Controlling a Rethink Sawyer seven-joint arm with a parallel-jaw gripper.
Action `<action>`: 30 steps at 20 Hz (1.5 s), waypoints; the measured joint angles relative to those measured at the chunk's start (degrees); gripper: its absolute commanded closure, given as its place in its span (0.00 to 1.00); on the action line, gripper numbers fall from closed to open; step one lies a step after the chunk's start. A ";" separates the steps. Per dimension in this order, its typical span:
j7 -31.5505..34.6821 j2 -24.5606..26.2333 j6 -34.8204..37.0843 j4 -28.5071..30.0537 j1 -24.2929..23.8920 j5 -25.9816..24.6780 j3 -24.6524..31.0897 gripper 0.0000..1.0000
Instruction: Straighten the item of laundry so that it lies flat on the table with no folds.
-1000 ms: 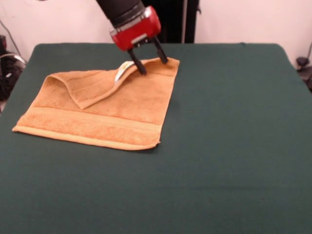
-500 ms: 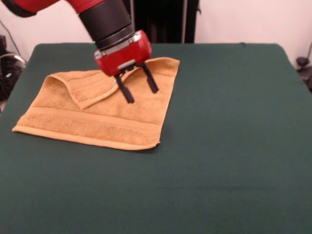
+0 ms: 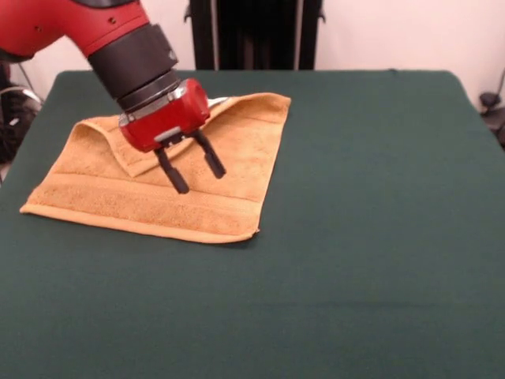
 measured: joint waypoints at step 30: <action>-8.62 7.90 3.61 2.55 -11.02 -6.83 0.98 0.00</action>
